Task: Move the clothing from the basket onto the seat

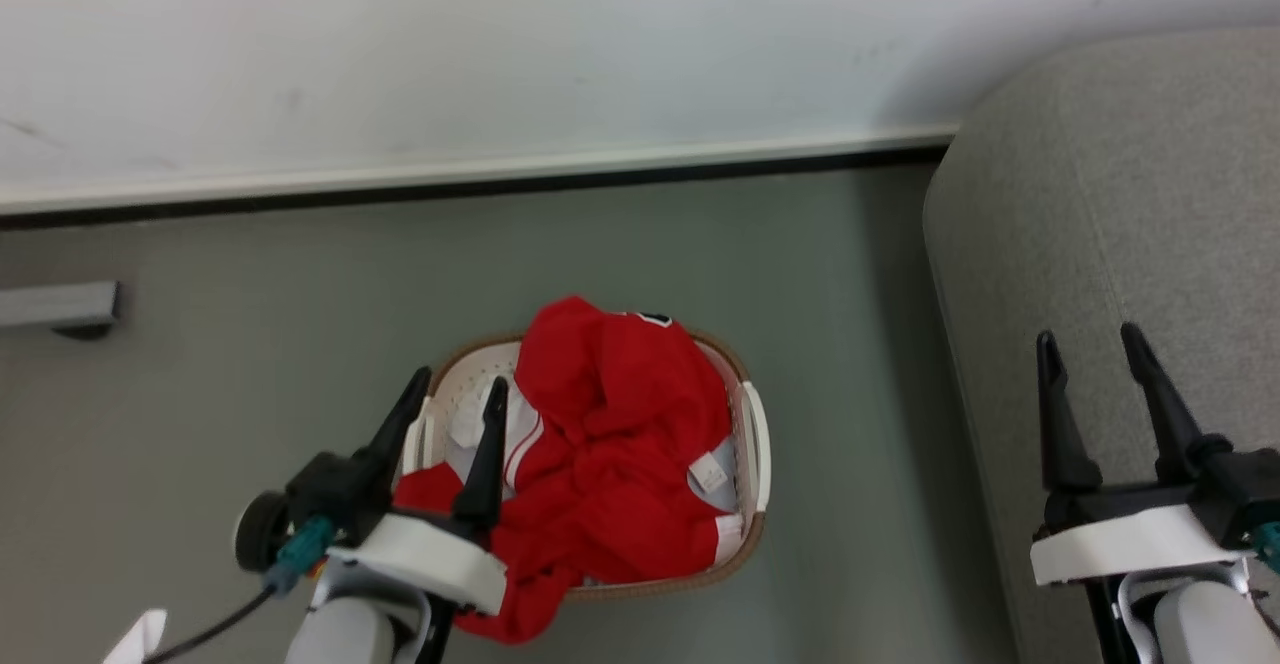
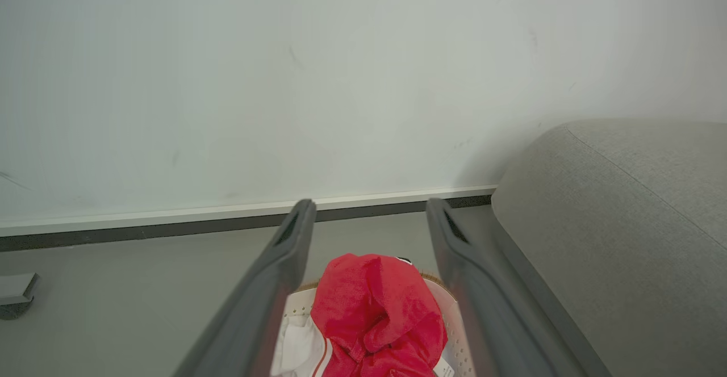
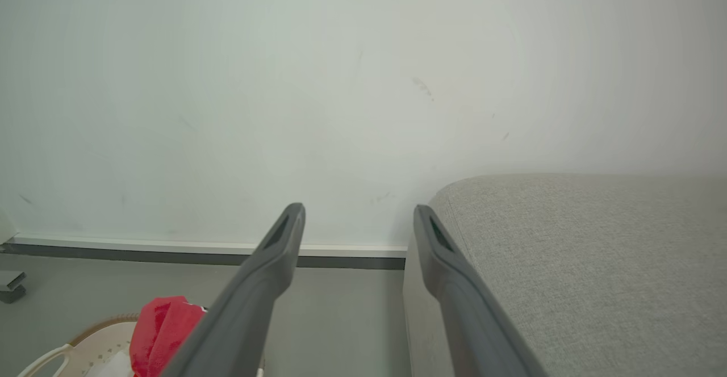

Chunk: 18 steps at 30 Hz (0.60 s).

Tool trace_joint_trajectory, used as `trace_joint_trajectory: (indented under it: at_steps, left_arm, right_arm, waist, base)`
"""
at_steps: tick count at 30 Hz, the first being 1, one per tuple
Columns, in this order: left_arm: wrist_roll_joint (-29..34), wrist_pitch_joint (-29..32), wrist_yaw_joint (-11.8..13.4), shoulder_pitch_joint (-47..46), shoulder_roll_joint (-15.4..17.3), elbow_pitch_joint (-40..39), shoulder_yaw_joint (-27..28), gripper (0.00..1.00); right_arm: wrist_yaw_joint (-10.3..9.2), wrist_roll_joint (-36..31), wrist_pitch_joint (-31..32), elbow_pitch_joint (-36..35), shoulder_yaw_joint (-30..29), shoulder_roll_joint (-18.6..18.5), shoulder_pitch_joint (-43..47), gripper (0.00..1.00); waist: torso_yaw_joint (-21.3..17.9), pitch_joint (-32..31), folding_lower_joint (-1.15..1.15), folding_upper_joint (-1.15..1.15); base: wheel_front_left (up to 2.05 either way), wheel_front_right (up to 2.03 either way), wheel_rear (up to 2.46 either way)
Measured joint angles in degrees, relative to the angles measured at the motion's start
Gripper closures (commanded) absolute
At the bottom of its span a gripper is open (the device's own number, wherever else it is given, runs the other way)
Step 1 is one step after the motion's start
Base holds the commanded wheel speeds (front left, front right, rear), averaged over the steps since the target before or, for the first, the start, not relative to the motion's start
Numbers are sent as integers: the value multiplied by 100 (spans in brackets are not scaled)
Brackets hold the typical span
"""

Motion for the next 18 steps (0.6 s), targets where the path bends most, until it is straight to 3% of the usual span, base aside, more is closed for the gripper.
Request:
trace_joint_trajectory:
  at_steps: [12,18]
  left_arm:
    - [197,0,-23,-2084,-3,1752,-738,0]
    - [-27,1,27,-2773,-3,2330,-1072,0]
  right_arm:
    - [0,-224,0,-1121,-164,-2,-766,0]
    - [0,-363,0,-1397,-200,-3,-942,0]
  waist:
    - [-222,1821,1,0]
    - [-270,2510,1,0]
  base:
    - [0,0,0]
    - [0,0,0]
